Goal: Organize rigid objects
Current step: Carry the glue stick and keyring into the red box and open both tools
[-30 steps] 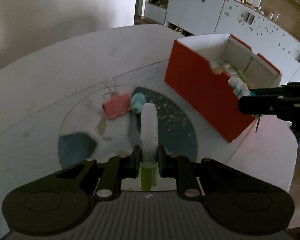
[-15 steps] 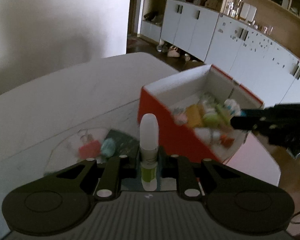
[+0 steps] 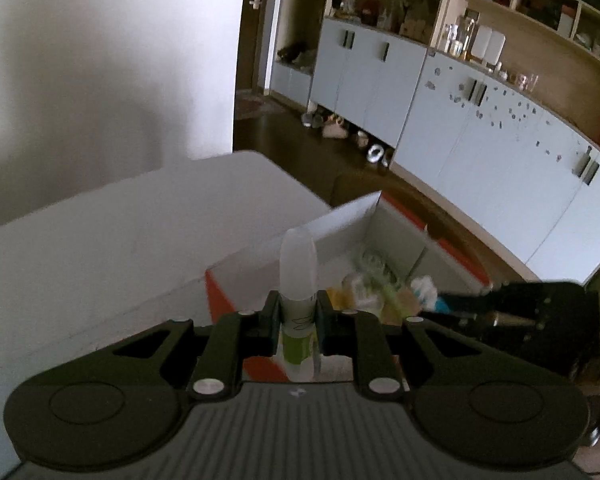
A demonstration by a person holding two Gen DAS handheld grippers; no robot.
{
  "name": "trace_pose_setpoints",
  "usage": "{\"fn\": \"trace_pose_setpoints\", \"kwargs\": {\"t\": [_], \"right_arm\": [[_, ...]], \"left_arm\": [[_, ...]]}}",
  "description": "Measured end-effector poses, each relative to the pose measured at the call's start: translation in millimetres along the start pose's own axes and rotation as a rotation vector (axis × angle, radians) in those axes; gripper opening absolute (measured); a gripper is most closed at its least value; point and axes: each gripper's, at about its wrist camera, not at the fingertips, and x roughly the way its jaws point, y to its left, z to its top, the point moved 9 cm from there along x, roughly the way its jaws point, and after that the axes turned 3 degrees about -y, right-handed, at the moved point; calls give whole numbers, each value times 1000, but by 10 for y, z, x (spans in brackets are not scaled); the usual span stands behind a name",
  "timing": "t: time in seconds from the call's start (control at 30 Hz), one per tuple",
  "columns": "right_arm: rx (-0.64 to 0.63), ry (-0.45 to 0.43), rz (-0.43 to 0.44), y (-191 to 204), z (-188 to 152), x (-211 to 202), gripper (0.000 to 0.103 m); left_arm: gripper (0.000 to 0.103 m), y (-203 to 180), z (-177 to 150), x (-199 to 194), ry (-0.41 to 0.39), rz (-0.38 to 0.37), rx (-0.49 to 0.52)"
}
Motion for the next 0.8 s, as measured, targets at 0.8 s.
{"fn": "trace_pose_setpoints", "kwargs": {"t": [0.8], "right_arm": [[-105, 102, 75, -110, -206, 407, 27]], "left_arm": [[17, -299, -314, 1307, 265, 147, 163]]}}
